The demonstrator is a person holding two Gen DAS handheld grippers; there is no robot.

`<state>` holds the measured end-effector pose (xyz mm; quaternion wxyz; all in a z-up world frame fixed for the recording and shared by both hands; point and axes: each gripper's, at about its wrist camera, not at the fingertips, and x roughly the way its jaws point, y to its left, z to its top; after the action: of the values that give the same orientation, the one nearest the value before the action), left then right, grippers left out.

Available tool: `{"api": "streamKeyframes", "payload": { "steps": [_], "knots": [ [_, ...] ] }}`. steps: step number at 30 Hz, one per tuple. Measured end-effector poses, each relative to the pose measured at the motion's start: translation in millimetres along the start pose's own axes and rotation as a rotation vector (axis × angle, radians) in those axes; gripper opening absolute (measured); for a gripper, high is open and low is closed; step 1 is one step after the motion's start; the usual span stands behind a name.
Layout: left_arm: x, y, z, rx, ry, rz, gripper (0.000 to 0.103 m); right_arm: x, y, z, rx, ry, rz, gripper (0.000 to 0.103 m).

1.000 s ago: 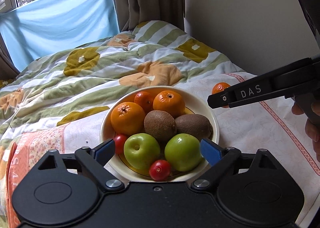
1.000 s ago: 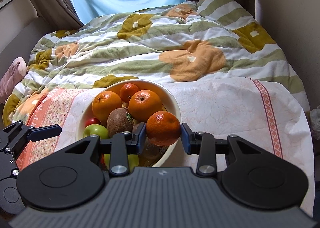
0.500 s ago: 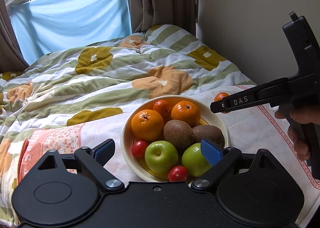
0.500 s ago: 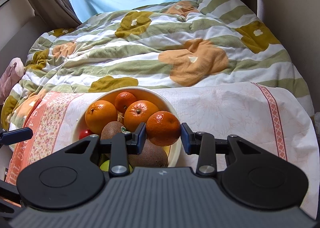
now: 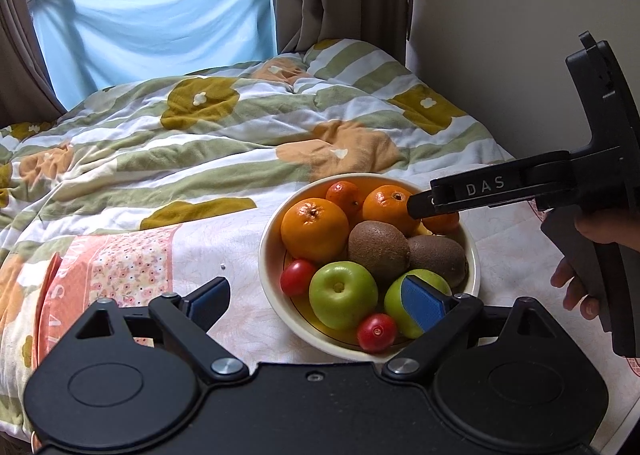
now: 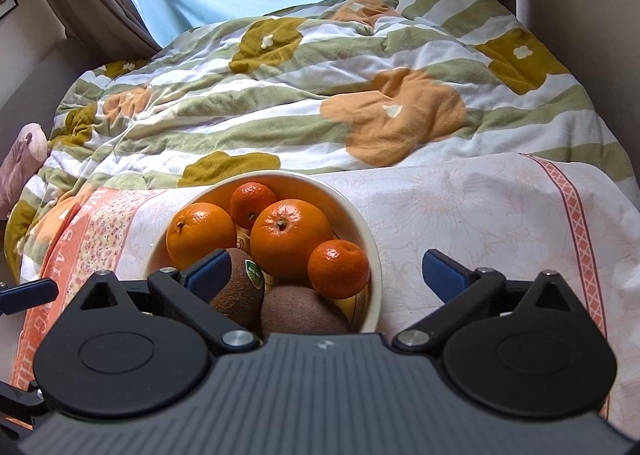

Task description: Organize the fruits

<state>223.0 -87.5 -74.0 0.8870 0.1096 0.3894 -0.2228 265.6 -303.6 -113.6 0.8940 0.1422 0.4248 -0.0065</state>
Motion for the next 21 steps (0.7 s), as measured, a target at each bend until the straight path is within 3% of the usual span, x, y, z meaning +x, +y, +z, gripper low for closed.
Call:
{"api": "streamKeyframes", "payload": {
  "steps": [10, 15, 21],
  "knots": [
    [-28, -6, 1, -0.016, -0.061, 0.042, 0.095, -44, 9, -3, -0.045, -0.055, 0.009, 0.103],
    [-64, -10, -3, -0.036, -0.118, 0.080, 0.095, -96, 15, -7, -0.075, -0.124, 0.025, 0.103],
    [-114, -13, -8, -0.099, -0.175, 0.104, 0.095, -168, 25, -25, -0.103, -0.188, -0.015, 0.103]
  ]
}}
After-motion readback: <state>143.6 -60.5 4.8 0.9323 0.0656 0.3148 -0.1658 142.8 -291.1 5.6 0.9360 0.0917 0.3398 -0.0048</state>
